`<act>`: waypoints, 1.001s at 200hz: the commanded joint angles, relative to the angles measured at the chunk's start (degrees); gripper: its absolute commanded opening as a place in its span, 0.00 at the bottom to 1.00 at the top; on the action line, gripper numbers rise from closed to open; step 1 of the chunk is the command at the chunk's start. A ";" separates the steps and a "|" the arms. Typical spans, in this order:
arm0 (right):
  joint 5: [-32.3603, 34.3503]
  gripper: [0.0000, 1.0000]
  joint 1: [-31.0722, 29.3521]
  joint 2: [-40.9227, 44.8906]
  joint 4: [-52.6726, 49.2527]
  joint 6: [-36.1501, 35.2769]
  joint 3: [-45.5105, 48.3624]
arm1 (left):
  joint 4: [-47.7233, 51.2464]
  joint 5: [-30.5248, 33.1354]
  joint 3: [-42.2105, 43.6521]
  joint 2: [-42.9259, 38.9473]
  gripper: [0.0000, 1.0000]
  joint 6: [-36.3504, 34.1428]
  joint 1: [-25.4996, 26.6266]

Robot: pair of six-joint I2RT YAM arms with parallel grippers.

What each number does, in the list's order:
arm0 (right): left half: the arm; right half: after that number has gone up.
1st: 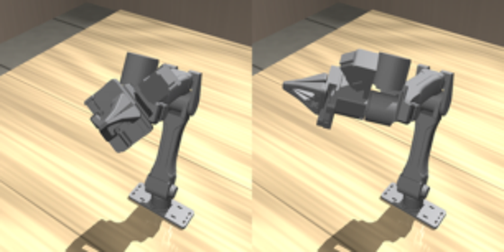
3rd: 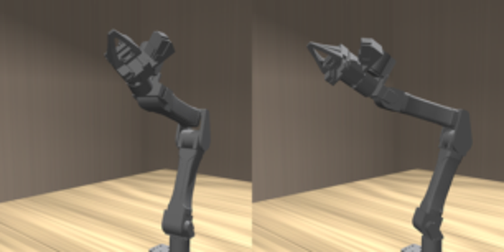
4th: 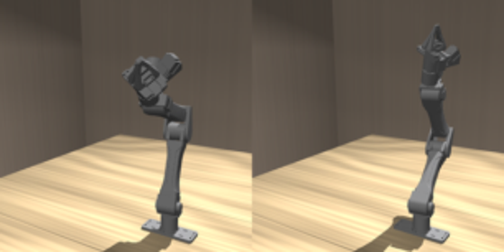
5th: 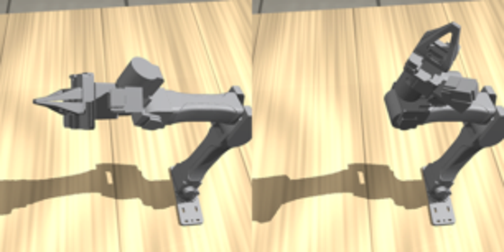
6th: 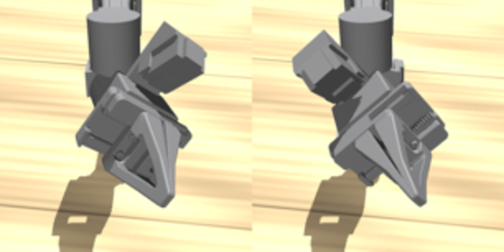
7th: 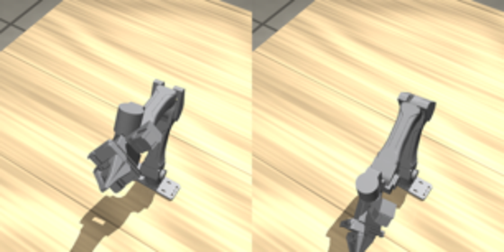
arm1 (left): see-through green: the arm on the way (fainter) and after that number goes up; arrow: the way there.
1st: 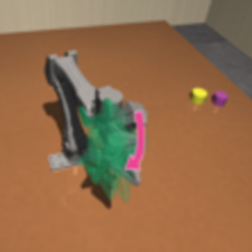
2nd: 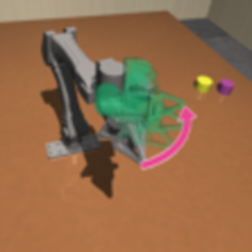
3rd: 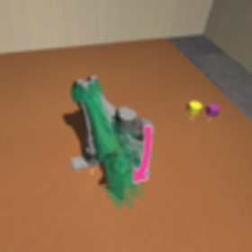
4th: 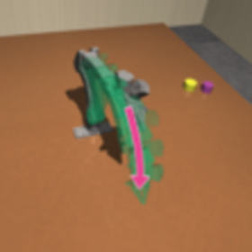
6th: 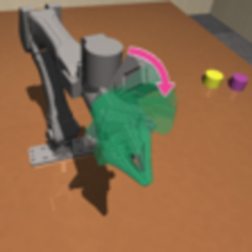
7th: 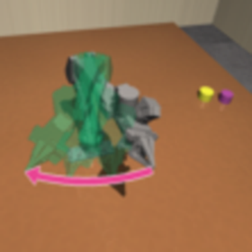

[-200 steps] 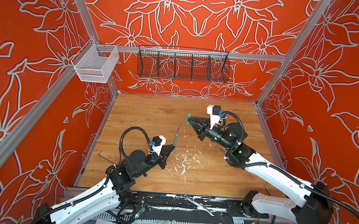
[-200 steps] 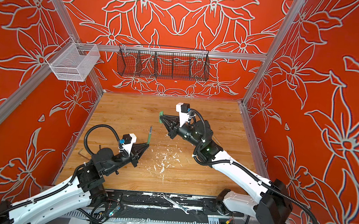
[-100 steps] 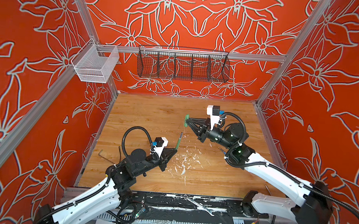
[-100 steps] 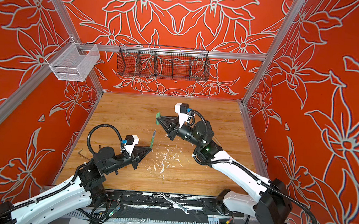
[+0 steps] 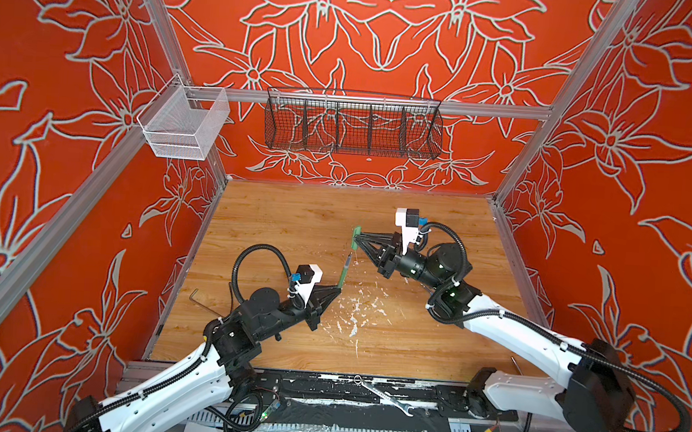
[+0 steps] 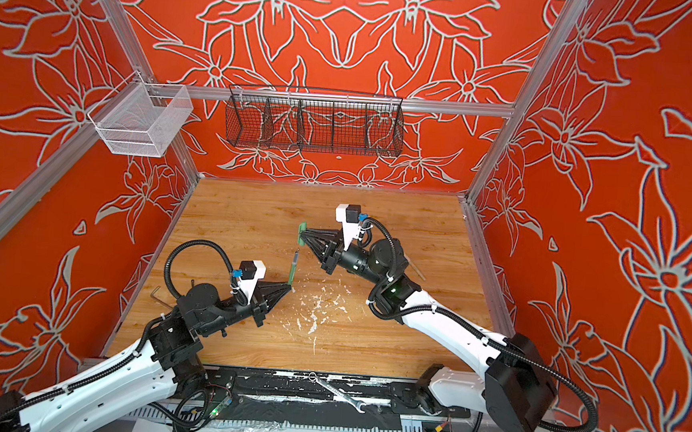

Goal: Insert the pens into the pen caps
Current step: 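Carry the green cap toward the upright green pen held by the left gripper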

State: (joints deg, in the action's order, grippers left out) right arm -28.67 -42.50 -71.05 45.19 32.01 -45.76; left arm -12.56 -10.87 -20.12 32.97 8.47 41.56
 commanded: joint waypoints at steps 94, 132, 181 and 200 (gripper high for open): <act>-0.07 0.05 -1.43 -2.34 9.41 2.55 1.94 | -0.43 -0.99 -1.46 -0.14 0.00 -0.03 -0.52; -0.07 0.05 -1.39 -2.22 8.95 2.53 2.39 | -0.32 -0.51 -1.33 -0.32 0.00 -0.03 -0.52; 0.34 0.05 -1.59 -2.14 7.41 1.98 2.71 | -0.51 -0.31 -1.24 -0.41 0.00 0.09 -0.60; 1.01 0.05 -1.62 -1.81 7.06 1.53 3.18 | -0.38 -0.46 -1.24 -0.44 0.00 0.14 -0.60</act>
State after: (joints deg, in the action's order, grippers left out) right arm -28.60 -43.62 -73.32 51.66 33.47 -43.64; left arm -12.49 -11.07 -20.12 33.06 8.80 41.36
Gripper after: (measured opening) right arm 0.141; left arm 0.080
